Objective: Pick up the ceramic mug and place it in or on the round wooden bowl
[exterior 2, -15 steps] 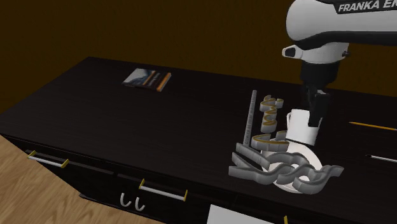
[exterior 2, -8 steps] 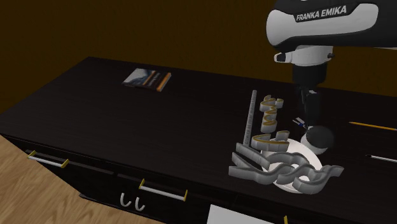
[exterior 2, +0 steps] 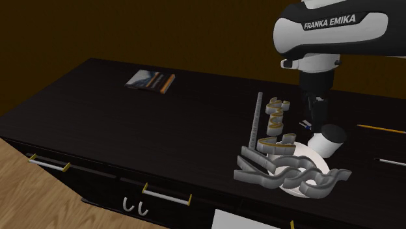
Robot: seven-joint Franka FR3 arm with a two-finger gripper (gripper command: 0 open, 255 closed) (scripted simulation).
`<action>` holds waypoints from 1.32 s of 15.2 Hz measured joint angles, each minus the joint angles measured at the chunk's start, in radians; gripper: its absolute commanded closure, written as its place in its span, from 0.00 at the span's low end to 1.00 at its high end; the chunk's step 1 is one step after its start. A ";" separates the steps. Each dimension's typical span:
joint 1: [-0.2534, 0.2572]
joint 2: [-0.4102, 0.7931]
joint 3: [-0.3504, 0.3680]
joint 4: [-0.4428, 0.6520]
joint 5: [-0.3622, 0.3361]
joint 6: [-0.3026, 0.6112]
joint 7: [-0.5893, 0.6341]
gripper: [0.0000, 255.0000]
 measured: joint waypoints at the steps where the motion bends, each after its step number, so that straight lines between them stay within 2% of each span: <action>1: 0.000 0.000 0.000 0.000 0.000 0.000 0.000 1.00; 10: 0.000 0.000 0.000 0.000 0.000 0.000 0.000 1.00; 11: 0.000 0.000 0.000 0.000 0.000 0.000 0.000 0.00; 14: -0.015 -0.033 -0.014 -0.031 -0.024 0.050 -0.026 0.00; 19: -0.067 -0.141 -0.080 -0.139 -0.093 0.252 -0.137 0.00; 20: -0.072 -0.147 -0.112 -0.152 -0.094 0.297 -0.176 0.00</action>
